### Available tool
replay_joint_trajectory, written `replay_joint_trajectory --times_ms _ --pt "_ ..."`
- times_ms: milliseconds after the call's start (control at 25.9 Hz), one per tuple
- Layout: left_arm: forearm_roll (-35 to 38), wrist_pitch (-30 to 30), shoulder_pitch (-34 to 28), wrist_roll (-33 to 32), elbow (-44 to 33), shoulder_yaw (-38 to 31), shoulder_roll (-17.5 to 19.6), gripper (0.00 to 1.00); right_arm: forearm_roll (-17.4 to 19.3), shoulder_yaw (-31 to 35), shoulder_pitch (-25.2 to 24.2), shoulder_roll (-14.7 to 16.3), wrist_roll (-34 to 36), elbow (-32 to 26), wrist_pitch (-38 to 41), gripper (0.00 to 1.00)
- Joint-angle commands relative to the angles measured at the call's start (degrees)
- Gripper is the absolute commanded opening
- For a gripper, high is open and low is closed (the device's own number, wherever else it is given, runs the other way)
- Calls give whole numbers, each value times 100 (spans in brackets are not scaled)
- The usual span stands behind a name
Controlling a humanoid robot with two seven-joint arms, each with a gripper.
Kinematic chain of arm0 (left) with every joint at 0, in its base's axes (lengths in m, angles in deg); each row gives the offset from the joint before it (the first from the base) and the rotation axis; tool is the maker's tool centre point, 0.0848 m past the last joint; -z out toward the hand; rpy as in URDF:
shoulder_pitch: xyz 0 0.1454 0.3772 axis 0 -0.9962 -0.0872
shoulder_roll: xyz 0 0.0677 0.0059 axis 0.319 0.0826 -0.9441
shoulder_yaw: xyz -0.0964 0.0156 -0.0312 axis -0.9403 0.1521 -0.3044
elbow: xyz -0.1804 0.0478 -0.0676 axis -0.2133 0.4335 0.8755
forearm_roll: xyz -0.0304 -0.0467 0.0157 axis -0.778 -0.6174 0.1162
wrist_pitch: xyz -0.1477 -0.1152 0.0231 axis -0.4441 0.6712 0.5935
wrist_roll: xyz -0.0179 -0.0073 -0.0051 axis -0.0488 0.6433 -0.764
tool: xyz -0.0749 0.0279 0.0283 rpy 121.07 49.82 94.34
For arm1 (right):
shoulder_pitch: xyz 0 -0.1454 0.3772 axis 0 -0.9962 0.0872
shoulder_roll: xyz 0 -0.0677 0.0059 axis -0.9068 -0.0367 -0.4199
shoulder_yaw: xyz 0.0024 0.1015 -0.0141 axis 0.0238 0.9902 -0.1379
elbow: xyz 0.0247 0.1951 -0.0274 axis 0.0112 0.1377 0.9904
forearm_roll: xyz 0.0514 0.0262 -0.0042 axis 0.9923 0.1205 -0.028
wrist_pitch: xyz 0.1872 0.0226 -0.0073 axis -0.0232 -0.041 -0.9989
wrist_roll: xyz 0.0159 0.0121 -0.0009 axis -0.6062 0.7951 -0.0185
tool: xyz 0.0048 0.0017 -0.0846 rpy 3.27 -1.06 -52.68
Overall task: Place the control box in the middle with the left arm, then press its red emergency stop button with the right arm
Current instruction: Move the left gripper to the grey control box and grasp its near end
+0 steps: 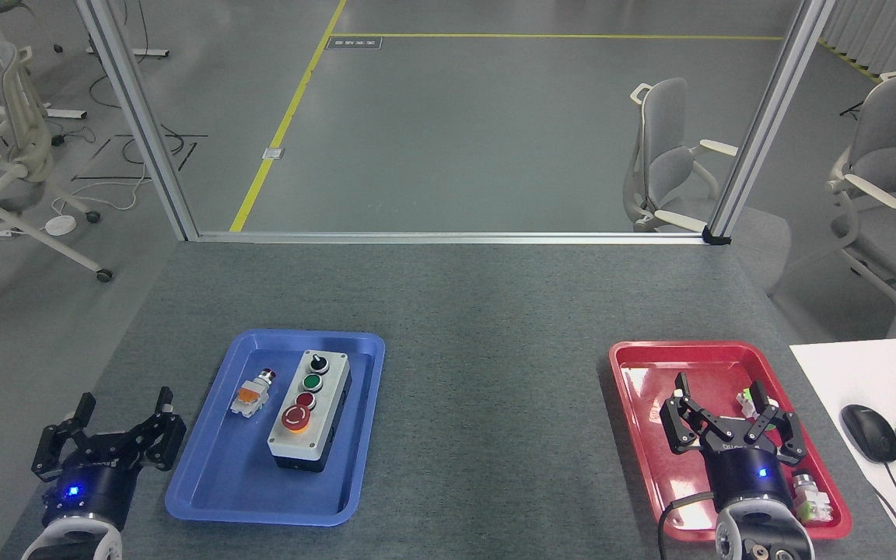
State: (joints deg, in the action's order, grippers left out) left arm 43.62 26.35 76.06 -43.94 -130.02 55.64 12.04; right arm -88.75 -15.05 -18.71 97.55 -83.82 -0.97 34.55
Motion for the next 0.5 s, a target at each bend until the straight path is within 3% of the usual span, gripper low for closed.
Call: replay_joint_trajectory --times_ms 0,270,463 --pt "-28 -26 -80 17 -47 -14 -200 99 0 5 -7 -15 1 0 11 99" --pt "-133 -70 -203 105 -671 -76 -252 99 0 5 -7 -41 1 9 -7 99" --pt "-195 -88 -836 105 -1392 -32 -331 99 0 5 2 -50 1 9 -7 99"
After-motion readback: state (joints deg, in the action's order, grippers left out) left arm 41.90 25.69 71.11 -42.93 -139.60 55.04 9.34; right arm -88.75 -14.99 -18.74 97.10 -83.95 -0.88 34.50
